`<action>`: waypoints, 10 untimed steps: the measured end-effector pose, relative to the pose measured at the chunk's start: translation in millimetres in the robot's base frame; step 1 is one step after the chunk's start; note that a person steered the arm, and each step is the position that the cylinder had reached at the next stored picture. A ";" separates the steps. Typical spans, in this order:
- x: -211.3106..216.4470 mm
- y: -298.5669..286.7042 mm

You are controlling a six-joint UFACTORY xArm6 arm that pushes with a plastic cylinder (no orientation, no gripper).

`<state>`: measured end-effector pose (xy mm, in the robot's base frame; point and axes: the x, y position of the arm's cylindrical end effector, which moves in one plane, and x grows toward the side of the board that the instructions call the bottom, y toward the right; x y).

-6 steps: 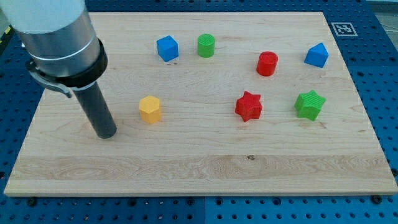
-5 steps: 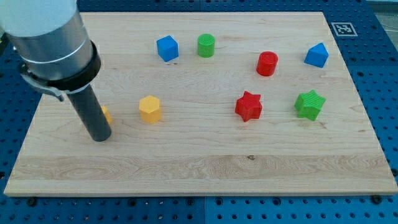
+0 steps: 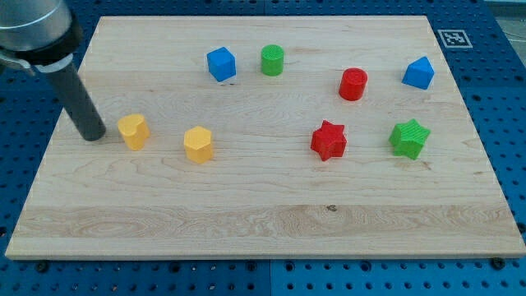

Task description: Move the yellow heart left to the yellow hexagon

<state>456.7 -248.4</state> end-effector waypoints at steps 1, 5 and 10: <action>-12.3 -13.8; -26.5 77.0; -27.8 67.4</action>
